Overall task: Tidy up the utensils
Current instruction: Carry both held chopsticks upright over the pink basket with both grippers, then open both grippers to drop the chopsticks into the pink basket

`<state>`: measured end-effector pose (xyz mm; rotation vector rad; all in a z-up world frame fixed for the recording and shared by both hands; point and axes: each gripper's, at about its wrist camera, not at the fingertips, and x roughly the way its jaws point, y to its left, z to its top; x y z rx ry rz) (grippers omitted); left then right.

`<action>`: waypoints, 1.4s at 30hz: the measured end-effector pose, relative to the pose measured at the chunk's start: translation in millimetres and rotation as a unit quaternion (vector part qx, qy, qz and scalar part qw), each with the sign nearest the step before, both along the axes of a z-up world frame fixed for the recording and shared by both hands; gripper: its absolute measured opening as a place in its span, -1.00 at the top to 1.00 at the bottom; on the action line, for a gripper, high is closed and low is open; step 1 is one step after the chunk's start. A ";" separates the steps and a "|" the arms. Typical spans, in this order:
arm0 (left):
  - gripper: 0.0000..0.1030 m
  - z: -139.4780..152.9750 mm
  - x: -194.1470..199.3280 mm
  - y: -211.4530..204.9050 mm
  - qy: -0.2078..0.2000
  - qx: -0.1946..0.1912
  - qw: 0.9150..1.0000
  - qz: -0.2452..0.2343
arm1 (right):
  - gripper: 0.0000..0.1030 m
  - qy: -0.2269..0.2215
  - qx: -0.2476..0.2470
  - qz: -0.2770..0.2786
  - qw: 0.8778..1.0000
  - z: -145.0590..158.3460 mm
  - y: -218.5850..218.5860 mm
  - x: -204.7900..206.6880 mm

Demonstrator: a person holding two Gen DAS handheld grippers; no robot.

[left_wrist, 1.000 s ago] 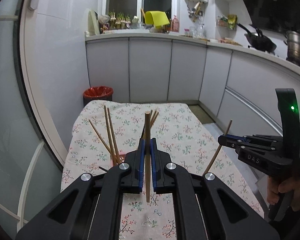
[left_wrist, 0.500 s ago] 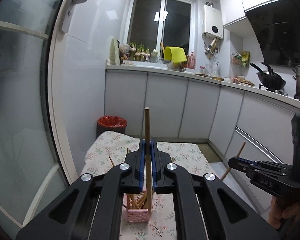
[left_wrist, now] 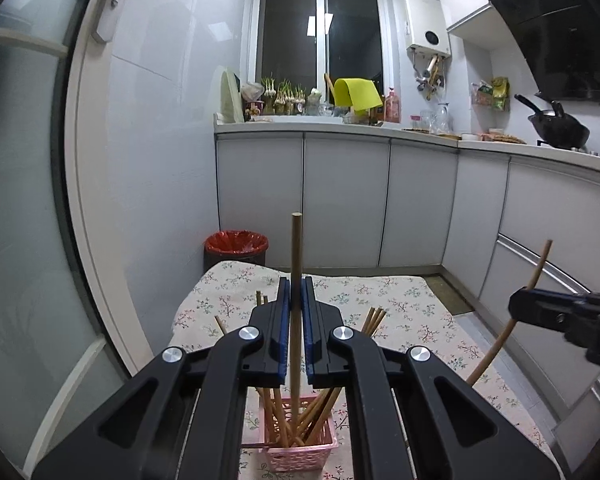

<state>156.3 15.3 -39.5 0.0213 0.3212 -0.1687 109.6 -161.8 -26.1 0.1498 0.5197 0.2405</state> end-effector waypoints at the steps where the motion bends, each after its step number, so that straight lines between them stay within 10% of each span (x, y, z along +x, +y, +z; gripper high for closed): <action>1: 0.88 -2.0 2.9 -0.9 0.004 0.003 1.000 0.002 | 0.91 -0.002 -0.002 0.000 1.000 -0.2 1.5 0.4; 8: 0.86 -20.0 24.3 6.4 0.062 -0.005 0.998 0.010 | 0.91 -0.001 0.002 -0.001 1.000 -2.7 0.9 3.8; 12: 0.11 -16.6 18.7 15.1 0.077 -0.016 0.997 0.024 | 0.91 0.006 0.006 -0.004 1.000 -5.1 -0.8 8.0; 32: -0.45 -13.2 -14.9 67.5 0.110 -0.022 0.992 0.058 | 0.91 -0.040 0.060 0.017 0.997 6.6 33.4 25.3; 42: -0.63 -27.0 -12.2 72.6 0.132 -0.014 0.989 0.060 | 0.91 0.008 0.033 0.011 0.999 -26.0 56.0 57.0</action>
